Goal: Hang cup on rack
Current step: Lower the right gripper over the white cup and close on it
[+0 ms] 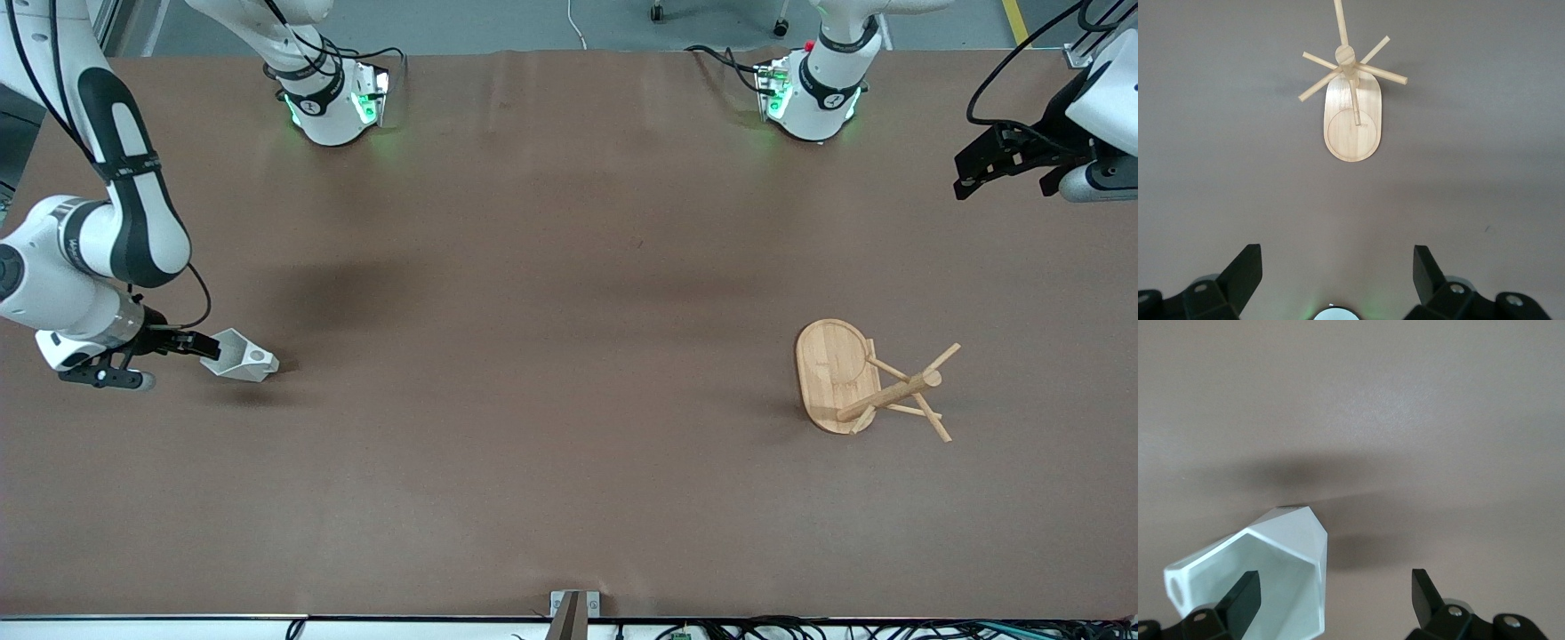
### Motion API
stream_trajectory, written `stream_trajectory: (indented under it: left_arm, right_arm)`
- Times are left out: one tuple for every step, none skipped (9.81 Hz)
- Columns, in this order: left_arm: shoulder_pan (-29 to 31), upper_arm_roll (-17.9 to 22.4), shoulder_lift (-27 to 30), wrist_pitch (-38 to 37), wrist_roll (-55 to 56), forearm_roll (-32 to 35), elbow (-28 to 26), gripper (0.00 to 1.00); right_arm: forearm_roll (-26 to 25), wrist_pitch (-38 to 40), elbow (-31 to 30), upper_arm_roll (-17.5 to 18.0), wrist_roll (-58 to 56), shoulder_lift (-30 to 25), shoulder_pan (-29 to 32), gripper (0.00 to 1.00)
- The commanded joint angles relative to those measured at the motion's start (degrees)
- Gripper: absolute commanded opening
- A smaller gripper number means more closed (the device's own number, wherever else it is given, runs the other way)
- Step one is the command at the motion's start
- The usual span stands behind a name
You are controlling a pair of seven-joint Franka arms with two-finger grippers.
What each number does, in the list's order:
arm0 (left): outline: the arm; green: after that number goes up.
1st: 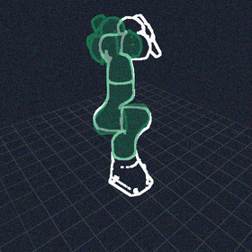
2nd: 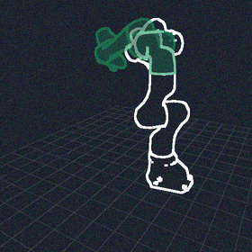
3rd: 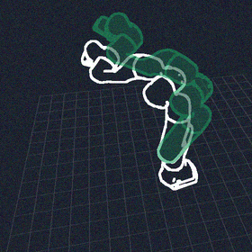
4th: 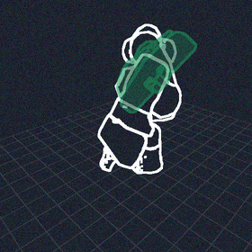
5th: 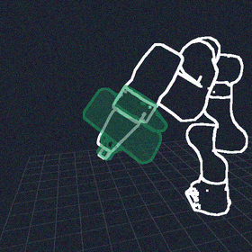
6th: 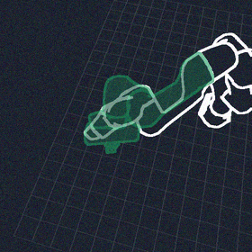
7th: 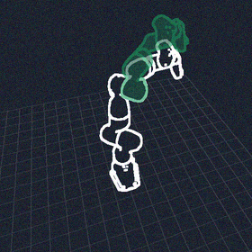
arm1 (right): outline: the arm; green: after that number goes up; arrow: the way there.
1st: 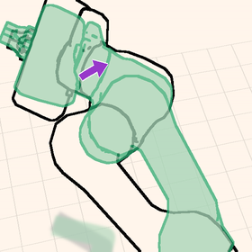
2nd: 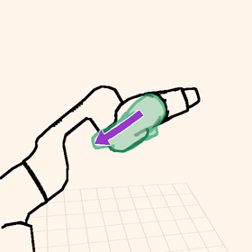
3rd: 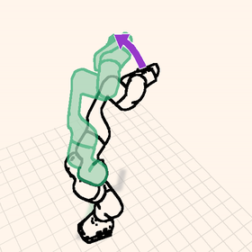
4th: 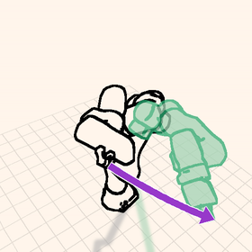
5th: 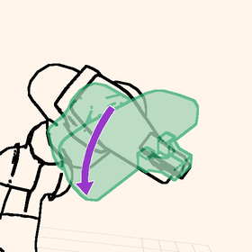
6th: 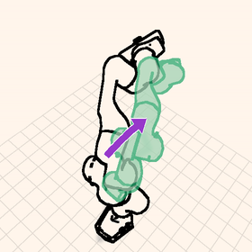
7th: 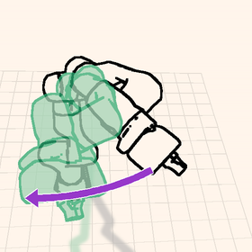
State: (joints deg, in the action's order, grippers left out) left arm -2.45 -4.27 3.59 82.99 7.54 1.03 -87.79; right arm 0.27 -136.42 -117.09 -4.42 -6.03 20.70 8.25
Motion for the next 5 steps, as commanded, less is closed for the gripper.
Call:
stream_trajectory:
  left_arm:
    - [0.16,-0.13,-1.57,-1.16,-0.5,0.2,0.16,1.0]
    - [0.16,-0.13,-1.57,-1.16,-0.59,0.2,0.16,1.0]
    - [0.16,-0.13,-1.57,-1.16,-0.51,0.11,0.08,1.0]
    - [0.07,-0.13,-1.57,-1.16,-0.5,0.11,0.08,1.0]
    - [0.07,-0.13,-1.57,-1.16,-0.5,0.11,0.08,1.0]
  right_arm:
    - [-0.1,-2.09,-0.6,0.64,-0.65,1.27,0.54,0.93]
    - [-0.1,-3.31,-0.68,0.73,-0.65,2.06,0.36,0.88]
    - [-0.01,-3.33,-1.12,0.81,-0.65,2.24,0.28,0.8]
    - [-0.1,-3.33,-1.65,0.81,-0.65,2.24,0.19,0.74]
    - [-0.01,-3.24,-1.74,0.81,-0.74,2.24,0.19,0.68]
